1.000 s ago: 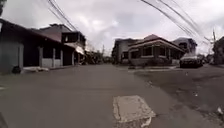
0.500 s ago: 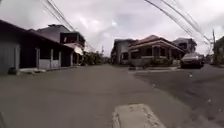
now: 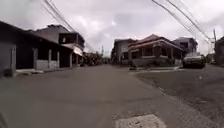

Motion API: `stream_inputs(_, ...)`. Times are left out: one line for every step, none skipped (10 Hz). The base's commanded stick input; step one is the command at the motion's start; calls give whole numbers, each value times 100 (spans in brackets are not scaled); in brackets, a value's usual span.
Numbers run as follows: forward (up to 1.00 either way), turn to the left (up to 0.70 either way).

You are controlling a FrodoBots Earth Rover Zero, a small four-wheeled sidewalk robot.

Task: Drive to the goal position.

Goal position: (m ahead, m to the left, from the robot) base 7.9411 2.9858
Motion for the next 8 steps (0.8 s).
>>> stream_inputs(70, 0)
stream_inputs(70, 0)
stream_inputs(70, 0)
stream_inputs(70, 0)
stream_inputs(70, 0)
stream_inputs(70, 0)
stream_inputs(70, 0)
stream_inputs(70, 0)
